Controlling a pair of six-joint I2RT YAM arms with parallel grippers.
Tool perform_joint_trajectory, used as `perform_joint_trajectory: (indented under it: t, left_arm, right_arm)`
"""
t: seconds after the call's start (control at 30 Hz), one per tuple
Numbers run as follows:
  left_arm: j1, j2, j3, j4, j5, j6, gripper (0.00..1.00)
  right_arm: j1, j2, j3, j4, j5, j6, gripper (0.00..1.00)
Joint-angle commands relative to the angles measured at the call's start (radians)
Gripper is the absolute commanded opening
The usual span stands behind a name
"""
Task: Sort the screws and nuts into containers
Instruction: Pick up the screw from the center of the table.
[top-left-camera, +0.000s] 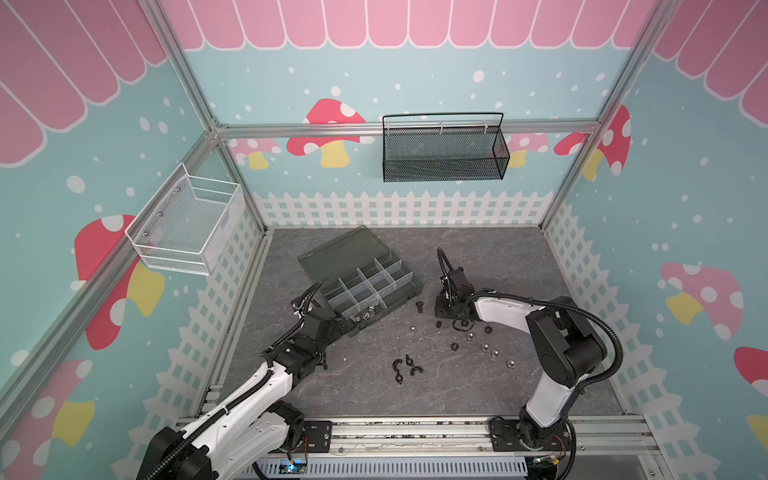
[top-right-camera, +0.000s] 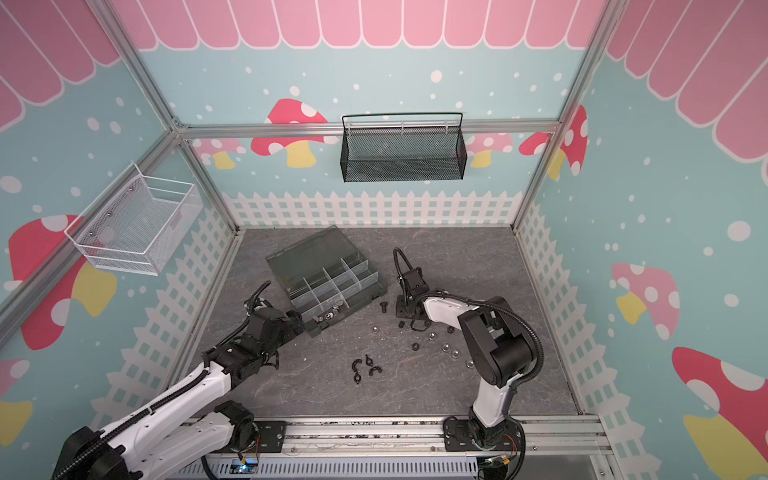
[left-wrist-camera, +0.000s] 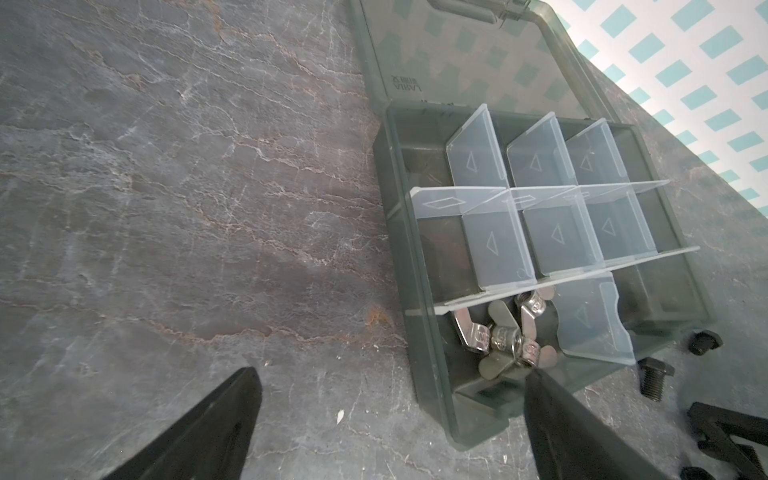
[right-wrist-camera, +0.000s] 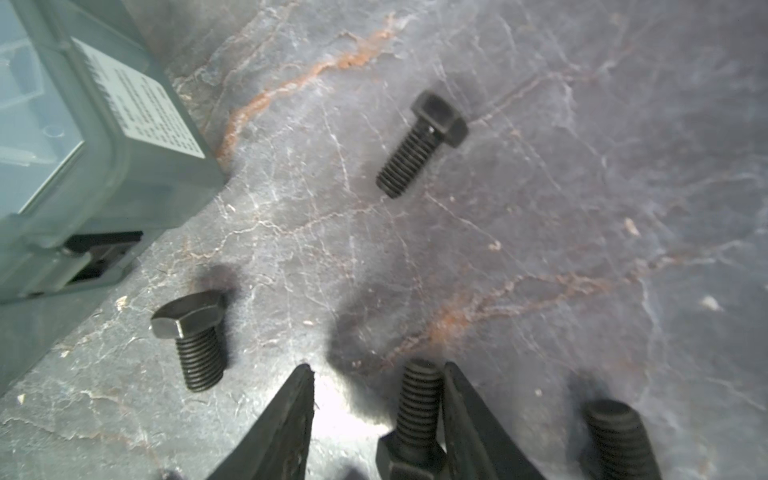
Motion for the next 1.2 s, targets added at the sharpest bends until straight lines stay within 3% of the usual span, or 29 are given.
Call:
perform_joint_trajectory:
  t: [0.0, 0.27, 0.77, 1.17]
  left_arm:
    - [0.008, 0.000, 0.031, 0.000, -0.002, -0.020, 0.99]
    - [0.008, 0.000, 0.027, 0.004, 0.001, -0.017, 1.00]
    - [0.008, -0.025, 0.015, -0.002, -0.001, -0.023, 0.99]
    - [0.009, -0.021, 0.012, -0.003, -0.003, -0.025, 0.99]
  right_arm:
    - [0.000, 0.042, 0.014, -0.103, 0.004, -0.031, 0.51]
    - [0.001, 0.016, 0.006, -0.182, 0.077, -0.041, 0.45]
    - [0.011, 0.016, -0.023, -0.168, 0.018, -0.052, 0.39]
    - [0.042, 0.021, -0.021, -0.217, 0.056, -0.043, 0.37]
